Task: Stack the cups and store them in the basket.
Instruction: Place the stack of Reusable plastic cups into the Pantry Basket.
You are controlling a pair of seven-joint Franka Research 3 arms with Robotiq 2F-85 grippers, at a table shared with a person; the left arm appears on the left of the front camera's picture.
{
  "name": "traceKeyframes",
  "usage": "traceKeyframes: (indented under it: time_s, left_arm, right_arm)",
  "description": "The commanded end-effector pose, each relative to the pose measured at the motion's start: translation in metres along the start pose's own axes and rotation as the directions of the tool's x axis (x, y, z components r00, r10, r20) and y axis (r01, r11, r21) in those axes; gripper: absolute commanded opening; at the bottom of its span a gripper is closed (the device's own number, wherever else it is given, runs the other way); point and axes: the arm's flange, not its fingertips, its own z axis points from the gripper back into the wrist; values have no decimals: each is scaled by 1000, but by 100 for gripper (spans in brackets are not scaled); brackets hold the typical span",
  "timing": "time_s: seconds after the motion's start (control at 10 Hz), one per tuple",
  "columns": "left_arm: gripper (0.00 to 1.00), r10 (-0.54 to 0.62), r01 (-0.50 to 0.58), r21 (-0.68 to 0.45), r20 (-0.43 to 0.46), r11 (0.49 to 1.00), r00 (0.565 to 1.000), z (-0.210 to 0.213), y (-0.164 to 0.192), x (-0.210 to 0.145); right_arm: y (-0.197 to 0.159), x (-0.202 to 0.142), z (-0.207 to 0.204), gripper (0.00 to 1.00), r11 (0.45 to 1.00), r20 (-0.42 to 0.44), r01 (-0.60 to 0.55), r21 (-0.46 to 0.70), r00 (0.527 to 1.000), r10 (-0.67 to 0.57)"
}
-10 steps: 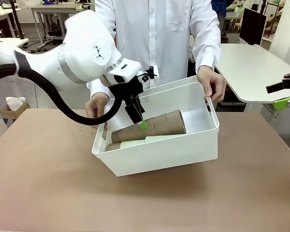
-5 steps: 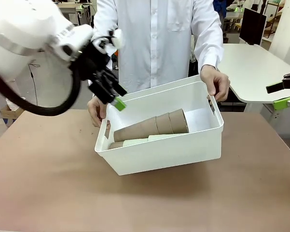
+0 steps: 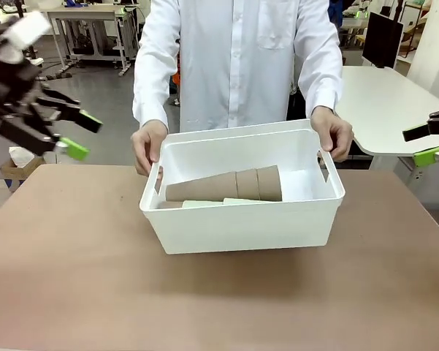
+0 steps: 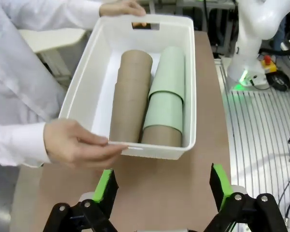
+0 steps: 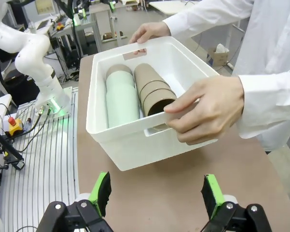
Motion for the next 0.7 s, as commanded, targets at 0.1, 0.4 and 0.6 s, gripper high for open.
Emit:
traceKeyframes:
  time_s: [0.1,0.4,0.6]
  left_arm:
    - [100,-49,46,48,82,998,995,15,-16,-16]
    - [100,-11,11,20,28,1000,1000,14,-9,-7]
    - [100,-11,11,20,28,1000,1000,14,-9,-7]
  right_arm:
    - [-1,3,0,100,1000,24,-6,0,1000,6]
    - [-1,3,0,100,1000,24,-6,0,1000,6]
    - [-1,3,0,100,1000,24,-6,0,1000,6]
